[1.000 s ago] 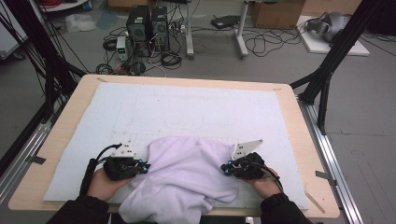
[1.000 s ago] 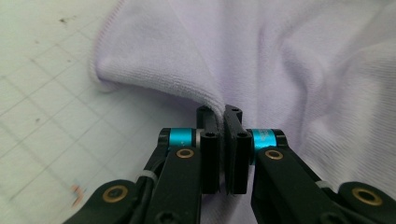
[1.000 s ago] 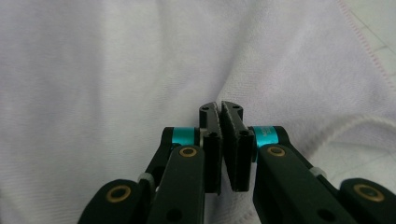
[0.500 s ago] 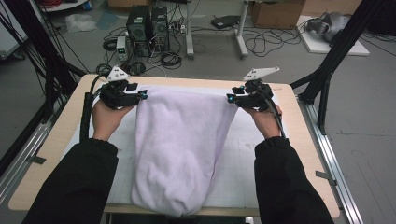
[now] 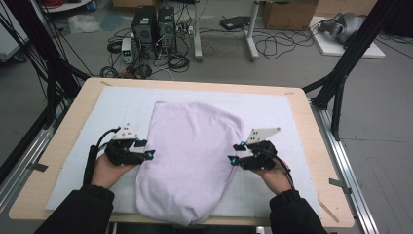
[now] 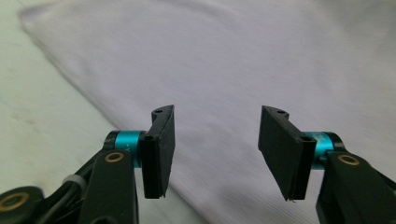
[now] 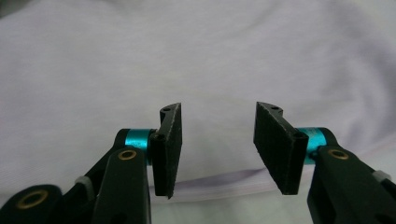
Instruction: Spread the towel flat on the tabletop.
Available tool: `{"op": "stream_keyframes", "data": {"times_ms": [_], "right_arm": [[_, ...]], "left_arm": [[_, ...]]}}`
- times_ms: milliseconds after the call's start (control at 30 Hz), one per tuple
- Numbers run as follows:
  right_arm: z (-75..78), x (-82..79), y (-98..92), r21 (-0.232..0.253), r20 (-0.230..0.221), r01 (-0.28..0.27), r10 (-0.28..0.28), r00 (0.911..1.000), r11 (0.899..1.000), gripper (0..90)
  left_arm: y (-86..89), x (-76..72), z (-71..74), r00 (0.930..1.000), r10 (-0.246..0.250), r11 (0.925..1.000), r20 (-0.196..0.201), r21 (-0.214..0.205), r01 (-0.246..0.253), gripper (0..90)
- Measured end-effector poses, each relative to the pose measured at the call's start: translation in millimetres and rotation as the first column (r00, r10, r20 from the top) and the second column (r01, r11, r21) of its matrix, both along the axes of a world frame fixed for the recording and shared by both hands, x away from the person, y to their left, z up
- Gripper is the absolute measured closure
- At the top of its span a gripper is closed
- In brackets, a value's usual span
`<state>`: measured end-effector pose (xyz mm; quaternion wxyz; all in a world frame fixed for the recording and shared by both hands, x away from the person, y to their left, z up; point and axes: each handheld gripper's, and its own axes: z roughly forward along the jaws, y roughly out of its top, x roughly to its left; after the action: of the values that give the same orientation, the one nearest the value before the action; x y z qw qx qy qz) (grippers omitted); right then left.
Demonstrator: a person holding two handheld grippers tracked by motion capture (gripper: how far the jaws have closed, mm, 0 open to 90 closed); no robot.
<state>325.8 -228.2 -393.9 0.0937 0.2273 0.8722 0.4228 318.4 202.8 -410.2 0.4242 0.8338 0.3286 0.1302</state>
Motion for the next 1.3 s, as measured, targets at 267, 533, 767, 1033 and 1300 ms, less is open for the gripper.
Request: {"op": "stream_keyframes", "data": {"times_ms": [267, 533, 767, 1033, 1300], "right_arm": [[-33.4, -50.3, 9.1, -0.03, -0.03, -0.09, 0.089, 0.9955, 0.995, 53.4], [-38.7, -60.3, 17.8, 0.012, -0.028, -0.17, 0.17, 0.985, 0.985, 49.2], [-44.1, -48.5, 39.0, -0.054, -0.05, -0.258, 0.256, 0.9655, 0.965, 89.6], [-9.2, -3.8, 22.4, -0.03, -0.033, -0.104, 0.104, 0.9941, 0.994, 89.7], [-14.2, -33.9, 35.4, 0.002, -0.005, -0.219, 0.219, 0.9757, 0.976, 66.9]], "left_arm": [[1.2, -51.8, -9.8, 0.9949, -0.1, 0.995, -0.016, 0.0, 0.1, 44.7], [-5.4, -50.6, -27.4, 0.9817, -0.171, 0.9845, -0.084, 0.026, 0.174, 63.3], [-5.7, -42.9, -18.4, 0.9857, -0.155, 0.9876, -0.066, 0.014, 0.156, 82.1], [-12.7, 11.4, -1.7, 0.9967, -0.037, 0.9992, -0.073, -0.021, 0.035, 81.3], [-5.7, -2.3, -0.7, 0.9981, -0.038, 0.9991, -0.049, -0.019, 0.037, 56.9]]}}
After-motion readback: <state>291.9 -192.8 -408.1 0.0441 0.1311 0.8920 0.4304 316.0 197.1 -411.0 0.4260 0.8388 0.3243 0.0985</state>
